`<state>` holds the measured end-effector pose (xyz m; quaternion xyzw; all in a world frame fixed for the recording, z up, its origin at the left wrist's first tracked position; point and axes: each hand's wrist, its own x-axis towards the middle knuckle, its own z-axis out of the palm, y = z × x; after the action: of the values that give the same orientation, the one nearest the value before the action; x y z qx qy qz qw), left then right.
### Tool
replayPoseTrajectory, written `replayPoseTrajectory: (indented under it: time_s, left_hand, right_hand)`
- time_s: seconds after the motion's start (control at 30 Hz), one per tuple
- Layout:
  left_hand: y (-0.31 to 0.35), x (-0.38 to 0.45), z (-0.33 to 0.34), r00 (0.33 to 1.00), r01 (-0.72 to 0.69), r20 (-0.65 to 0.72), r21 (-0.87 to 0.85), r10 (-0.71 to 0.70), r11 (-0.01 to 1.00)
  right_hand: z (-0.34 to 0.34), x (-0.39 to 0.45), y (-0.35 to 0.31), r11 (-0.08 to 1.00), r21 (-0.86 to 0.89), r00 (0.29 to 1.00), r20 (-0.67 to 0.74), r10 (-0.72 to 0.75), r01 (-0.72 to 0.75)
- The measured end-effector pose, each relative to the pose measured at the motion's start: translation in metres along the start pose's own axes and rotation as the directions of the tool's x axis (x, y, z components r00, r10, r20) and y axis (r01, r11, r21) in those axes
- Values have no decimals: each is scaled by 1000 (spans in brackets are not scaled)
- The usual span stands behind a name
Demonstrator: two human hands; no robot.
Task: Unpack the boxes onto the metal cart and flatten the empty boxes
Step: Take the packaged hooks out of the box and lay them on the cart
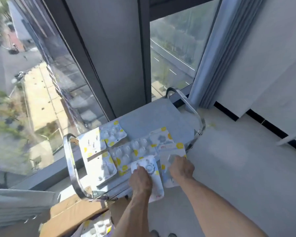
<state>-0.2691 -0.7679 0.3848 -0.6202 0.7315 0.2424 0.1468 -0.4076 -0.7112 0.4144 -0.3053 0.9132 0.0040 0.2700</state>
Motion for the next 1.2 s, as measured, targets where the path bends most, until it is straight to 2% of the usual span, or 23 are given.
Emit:
replayPoseTrajectory:
  time_s: [0.17,0.5,0.63,0.77,1.2]
  left_hand:
    - [40,65,16,1000,27,12,-5,-27,1000]
    - [76,201,42,981,194,6,-86,-194,977]
    - [87,220,45,978,195,-50,-94,-200,976]
    - [99,231,38,973,220,-44,-104,-225,970]
    - [107,211,25,876,478,4,-128,-482,869]
  right_hand:
    - [18,78,-10,997,-66,998,38,-42,45]
    - [51,223,-54,984,-143,986,145,-83,104]
    - [50,248,-65,972,-182,982,140,-123,148]
    - [42,269,-73,949,-225,966,186,-182,222]
    - [18,266,-64,875,-298,905,315,-287,381]
